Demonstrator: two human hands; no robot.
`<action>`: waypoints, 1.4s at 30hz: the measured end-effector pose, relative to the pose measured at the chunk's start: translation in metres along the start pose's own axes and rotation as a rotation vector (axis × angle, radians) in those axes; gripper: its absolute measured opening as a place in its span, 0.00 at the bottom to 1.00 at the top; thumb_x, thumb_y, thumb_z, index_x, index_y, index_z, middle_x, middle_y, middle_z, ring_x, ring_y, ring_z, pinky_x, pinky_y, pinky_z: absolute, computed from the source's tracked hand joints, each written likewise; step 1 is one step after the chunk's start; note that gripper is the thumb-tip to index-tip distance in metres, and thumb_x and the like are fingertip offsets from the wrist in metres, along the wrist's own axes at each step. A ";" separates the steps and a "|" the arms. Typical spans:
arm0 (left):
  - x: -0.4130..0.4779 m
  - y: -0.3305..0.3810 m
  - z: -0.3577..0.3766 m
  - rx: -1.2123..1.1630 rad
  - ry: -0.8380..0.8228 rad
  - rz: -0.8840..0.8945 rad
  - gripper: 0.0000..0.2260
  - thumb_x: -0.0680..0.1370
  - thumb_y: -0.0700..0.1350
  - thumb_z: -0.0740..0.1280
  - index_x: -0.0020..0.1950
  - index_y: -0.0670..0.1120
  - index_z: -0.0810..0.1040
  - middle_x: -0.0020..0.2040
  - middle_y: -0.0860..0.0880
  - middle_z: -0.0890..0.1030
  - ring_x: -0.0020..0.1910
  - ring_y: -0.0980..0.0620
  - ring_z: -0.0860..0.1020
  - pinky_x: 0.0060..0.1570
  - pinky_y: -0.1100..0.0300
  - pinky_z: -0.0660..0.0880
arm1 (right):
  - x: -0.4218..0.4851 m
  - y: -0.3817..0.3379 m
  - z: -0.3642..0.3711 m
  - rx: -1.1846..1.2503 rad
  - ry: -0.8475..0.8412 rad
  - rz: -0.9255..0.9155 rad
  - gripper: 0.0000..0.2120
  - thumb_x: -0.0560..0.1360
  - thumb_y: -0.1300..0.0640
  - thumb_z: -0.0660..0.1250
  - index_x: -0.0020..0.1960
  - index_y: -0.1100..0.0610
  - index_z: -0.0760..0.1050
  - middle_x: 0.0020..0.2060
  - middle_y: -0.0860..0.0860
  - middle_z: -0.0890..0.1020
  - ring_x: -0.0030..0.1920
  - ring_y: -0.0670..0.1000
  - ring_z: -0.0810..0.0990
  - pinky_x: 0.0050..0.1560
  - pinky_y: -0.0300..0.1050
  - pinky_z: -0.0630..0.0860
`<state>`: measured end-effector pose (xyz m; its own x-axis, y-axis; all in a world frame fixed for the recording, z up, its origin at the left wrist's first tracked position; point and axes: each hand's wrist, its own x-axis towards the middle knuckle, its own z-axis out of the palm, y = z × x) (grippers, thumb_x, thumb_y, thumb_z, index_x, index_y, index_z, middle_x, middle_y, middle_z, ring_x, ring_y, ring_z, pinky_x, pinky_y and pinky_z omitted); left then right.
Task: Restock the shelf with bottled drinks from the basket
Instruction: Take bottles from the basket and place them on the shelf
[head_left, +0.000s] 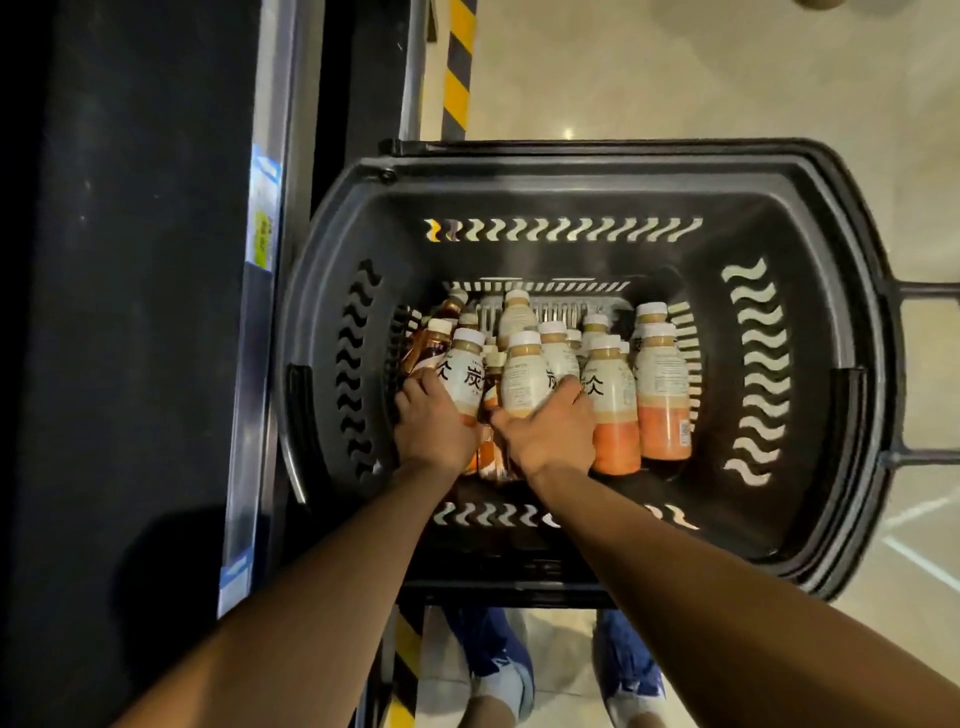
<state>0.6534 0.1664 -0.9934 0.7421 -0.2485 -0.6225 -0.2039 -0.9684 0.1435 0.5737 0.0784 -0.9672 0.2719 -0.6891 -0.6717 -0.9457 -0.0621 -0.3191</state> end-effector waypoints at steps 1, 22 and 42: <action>0.001 0.000 0.000 -0.018 0.000 -0.012 0.45 0.66 0.56 0.79 0.73 0.43 0.59 0.68 0.42 0.67 0.68 0.42 0.66 0.59 0.46 0.72 | 0.002 0.000 0.000 0.014 -0.006 0.011 0.40 0.67 0.42 0.76 0.69 0.60 0.61 0.65 0.58 0.69 0.67 0.59 0.68 0.62 0.55 0.71; -0.308 0.124 -0.323 -1.099 -0.257 -0.049 0.26 0.74 0.45 0.74 0.67 0.49 0.65 0.55 0.49 0.79 0.47 0.54 0.81 0.29 0.65 0.76 | -0.248 -0.064 -0.366 0.475 -0.050 -0.118 0.16 0.71 0.52 0.76 0.55 0.52 0.75 0.44 0.47 0.82 0.43 0.47 0.80 0.44 0.44 0.74; -0.676 0.104 -0.502 -1.596 0.517 -0.077 0.23 0.62 0.52 0.76 0.53 0.53 0.72 0.48 0.42 0.83 0.46 0.44 0.84 0.46 0.39 0.82 | -0.529 -0.131 -0.571 0.397 -0.385 -0.901 0.18 0.70 0.55 0.78 0.53 0.45 0.73 0.48 0.47 0.83 0.46 0.45 0.83 0.42 0.40 0.78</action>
<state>0.4507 0.2240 -0.1714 0.9022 0.1312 -0.4109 0.4075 0.0531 0.9117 0.4519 0.0388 -0.1877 0.9483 -0.2263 -0.2225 -0.2592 -0.1478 -0.9544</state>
